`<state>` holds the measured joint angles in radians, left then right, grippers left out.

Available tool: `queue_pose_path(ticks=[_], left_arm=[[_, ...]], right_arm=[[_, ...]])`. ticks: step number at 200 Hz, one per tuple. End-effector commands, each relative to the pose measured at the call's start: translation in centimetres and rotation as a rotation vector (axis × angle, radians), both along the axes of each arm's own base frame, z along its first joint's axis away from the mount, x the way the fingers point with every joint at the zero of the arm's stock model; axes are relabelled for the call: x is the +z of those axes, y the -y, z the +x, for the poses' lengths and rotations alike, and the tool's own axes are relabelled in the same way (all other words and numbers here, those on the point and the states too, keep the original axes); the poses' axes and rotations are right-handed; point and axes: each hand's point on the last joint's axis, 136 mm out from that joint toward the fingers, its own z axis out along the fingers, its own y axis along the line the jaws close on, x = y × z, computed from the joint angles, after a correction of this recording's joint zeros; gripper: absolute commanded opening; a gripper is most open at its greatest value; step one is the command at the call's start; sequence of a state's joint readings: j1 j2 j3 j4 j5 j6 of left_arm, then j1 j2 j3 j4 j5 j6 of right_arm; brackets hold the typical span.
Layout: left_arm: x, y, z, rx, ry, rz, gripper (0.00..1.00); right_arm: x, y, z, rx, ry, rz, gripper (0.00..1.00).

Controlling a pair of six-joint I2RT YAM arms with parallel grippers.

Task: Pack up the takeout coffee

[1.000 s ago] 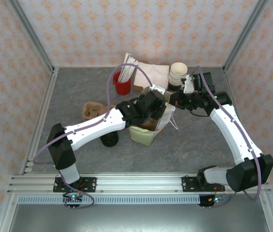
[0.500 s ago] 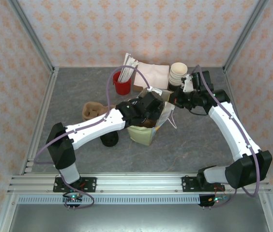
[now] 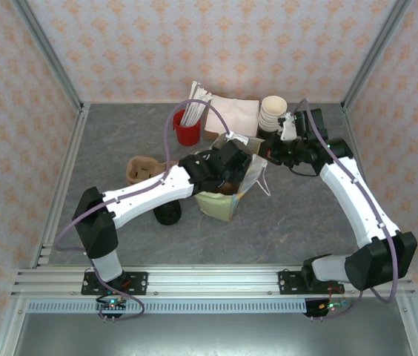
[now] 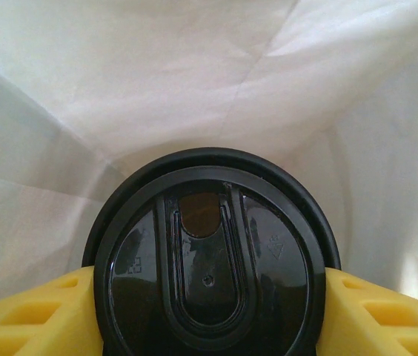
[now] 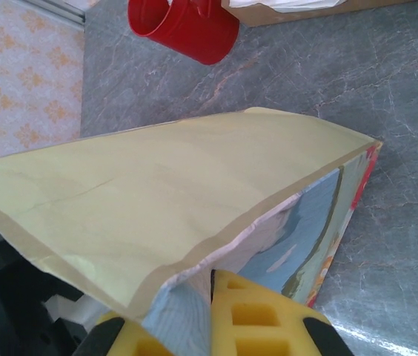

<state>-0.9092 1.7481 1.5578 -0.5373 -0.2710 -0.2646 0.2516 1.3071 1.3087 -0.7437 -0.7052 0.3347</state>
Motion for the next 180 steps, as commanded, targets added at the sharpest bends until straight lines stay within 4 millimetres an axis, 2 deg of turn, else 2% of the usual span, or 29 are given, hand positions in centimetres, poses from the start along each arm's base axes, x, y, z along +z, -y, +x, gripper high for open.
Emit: queue_pose_path(ticks=[1, 79, 130, 180], left_arm=[[0.4, -0.8, 1.6, 0.070, 0.031, 0.013, 0.65], [0.6, -0.3, 3.1, 0.095, 0.068, 0.006, 0.65], [-0.4, -0.8, 3.0, 0.093, 0.035, 0.033, 0.64], [-1.1, -1.0, 2.7, 0.081, 0.001, 0.048, 0.64]], right_arm=[[1.7, -0.3, -0.2, 0.064, 0.109, 0.006, 0.00], [0.3, -0.8, -1.5, 0.194, 0.147, -0.029, 0.00], [0.5, -0.6, -0.9, 0.180, 0.161, -0.048, 0.00], [1.5, -0.3, 0.4, 0.132, 0.189, -0.058, 0.00]])
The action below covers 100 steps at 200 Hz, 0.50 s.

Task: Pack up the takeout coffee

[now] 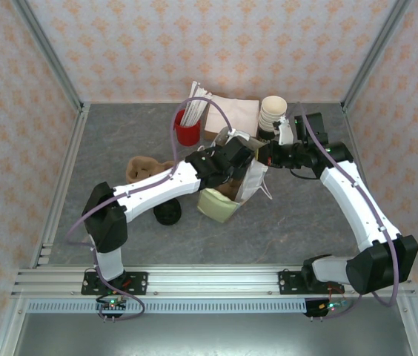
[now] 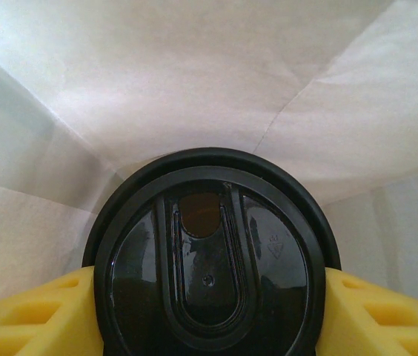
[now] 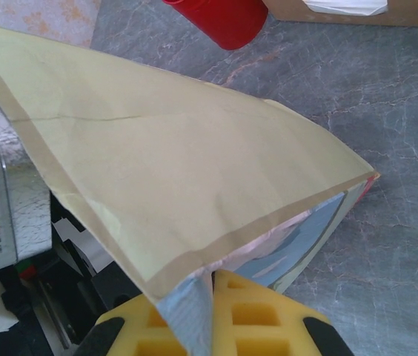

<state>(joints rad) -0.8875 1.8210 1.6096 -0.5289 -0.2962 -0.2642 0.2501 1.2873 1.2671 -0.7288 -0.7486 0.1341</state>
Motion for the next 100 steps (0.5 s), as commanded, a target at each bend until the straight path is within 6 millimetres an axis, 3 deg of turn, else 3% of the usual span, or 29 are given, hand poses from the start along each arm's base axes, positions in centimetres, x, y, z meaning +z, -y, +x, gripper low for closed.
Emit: queue_pose_path(ticks=[1, 100], left_arm=[[-0.15, -1.17, 0.67, 0.043, -0.006, 0.027, 0.64], [-0.53, -1.21, 0.74, 0.033, -0.029, 0.049, 0.64]], right_arm=[[2.02, 0.14, 1.25, -0.022, 0.076, 0.007, 0.00], [2.72, 0.45, 1.60, -0.045, 0.118, -0.004, 0.00]])
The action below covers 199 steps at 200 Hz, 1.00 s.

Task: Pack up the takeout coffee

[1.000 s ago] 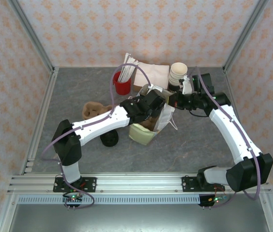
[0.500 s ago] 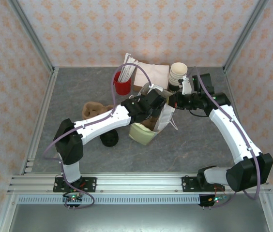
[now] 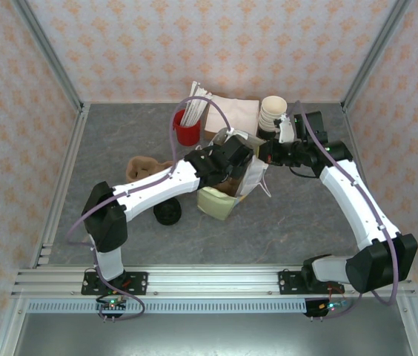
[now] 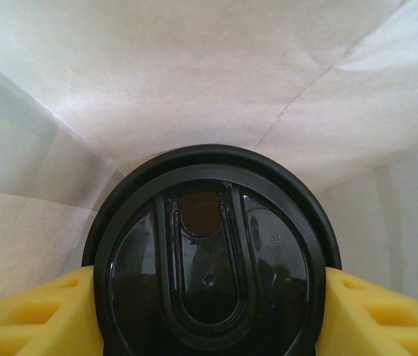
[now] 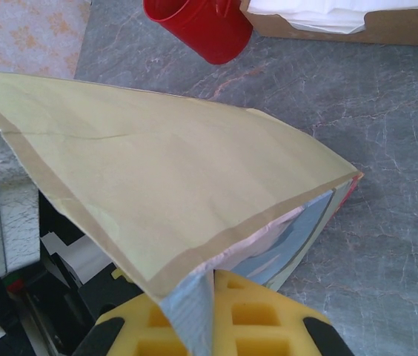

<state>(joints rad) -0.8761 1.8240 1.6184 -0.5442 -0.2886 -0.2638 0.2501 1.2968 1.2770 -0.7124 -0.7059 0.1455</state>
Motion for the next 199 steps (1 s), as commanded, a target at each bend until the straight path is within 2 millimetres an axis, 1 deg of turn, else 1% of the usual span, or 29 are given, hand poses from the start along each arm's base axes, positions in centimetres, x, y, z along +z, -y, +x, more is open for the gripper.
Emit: queue_pose_path(ticks=[1, 16, 56, 83, 85, 89, 129, 145, 171, 199], left_arm=[[-0.5, -0.8, 0.5, 0.026, -0.019, 0.045, 0.64], [-0.6, -0.6, 0.8, 0.026, -0.019, 0.050, 0.64], [-1.2, -1.2, 1.8, 0.056, -0.022, 0.078, 0.64], [-0.8, -1.3, 2.0, 0.058, -0.016, 0.078, 0.64], [-1.8, -1.1, 2.1, 0.057, -0.030, 0.094, 0.64], [-2.2, -1.1, 2.2, 0.056, -0.037, 0.098, 0.64], [-3.0, -0.4, 2.3, 0.036, -0.072, 0.083, 0.64], [-3.4, -0.5, 2.3, 0.045, -0.085, 0.088, 0.64], [-3.5, -0.9, 2.4, 0.050, -0.094, 0.091, 0.64], [-3.7, -1.2, 2.2, 0.052, -0.107, 0.099, 0.63]], right_arm=[[2.7, 0.0, 0.7, -0.006, 0.102, 0.016, 0.00], [2.7, 0.0, 0.5, -0.005, 0.102, 0.017, 0.00], [2.4, -0.1, -0.1, 0.018, 0.104, -0.002, 0.00], [2.3, -0.1, -0.1, 0.023, 0.108, -0.006, 0.00], [2.3, -0.1, -0.1, 0.023, 0.108, -0.006, 0.00], [2.3, -0.1, -0.1, 0.023, 0.110, -0.005, 0.00], [2.2, -0.3, 0.5, 0.020, 0.109, -0.004, 0.00], [2.2, -0.4, 0.9, 0.022, 0.110, -0.001, 0.00], [2.2, -0.5, 1.0, 0.027, 0.112, -0.004, 0.00], [1.6, -0.4, 1.1, 0.026, 0.096, -0.016, 0.00]])
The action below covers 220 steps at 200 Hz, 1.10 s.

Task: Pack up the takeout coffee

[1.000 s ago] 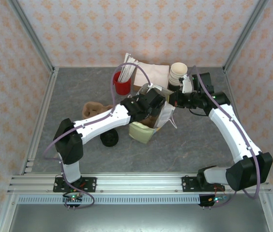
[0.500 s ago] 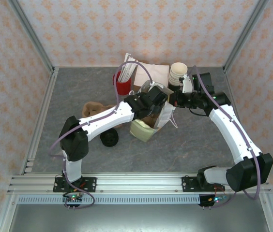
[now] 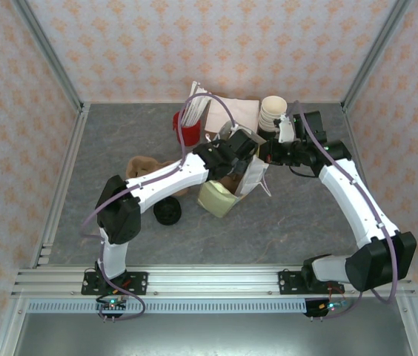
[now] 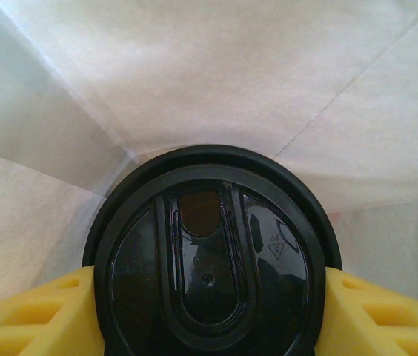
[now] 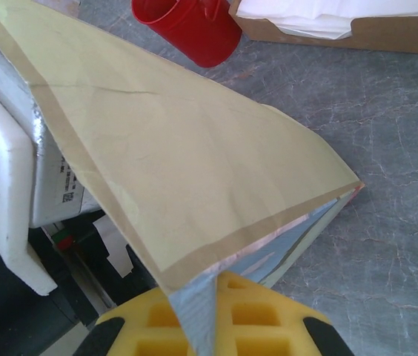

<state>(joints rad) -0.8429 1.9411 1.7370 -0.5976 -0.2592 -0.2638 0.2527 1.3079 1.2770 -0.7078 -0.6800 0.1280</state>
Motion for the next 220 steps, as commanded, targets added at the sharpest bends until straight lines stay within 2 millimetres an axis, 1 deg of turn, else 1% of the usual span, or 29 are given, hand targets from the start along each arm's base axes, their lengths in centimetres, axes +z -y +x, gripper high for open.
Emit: queue_pose_path(ticks=[1, 56, 66, 93, 117, 142, 220], left_arm=[[-1.8, -1.8, 0.0, 0.037, -0.056, 0.075, 0.63], [-2.4, -2.2, 0.1, 0.041, -0.090, 0.086, 0.63], [-2.5, -2.3, 0.2, 0.044, -0.099, 0.084, 0.63], [-3.9, -2.6, 0.2, 0.050, -0.150, 0.098, 0.63], [-4.3, -2.7, 0.2, 0.055, -0.180, 0.087, 0.63], [-5.0, -3.0, 0.4, 0.078, -0.208, 0.094, 0.63], [-6.8, -2.9, 0.6, 0.086, -0.263, 0.114, 0.63]], right_arm=[[2.1, -0.6, 0.6, 0.032, 0.087, 0.011, 0.00], [1.0, -0.6, 1.4, 0.014, 0.016, -0.002, 0.00], [1.1, -0.7, 1.6, 0.011, 0.013, -0.002, 0.00], [1.0, -0.6, 2.2, 0.003, 0.005, -0.014, 0.00], [1.2, -0.8, 2.7, 0.012, 0.005, -0.018, 0.00], [1.3, -0.9, 2.8, 0.022, 0.016, -0.017, 0.00], [1.3, -1.2, 2.9, 0.040, 0.023, -0.009, 0.00]])
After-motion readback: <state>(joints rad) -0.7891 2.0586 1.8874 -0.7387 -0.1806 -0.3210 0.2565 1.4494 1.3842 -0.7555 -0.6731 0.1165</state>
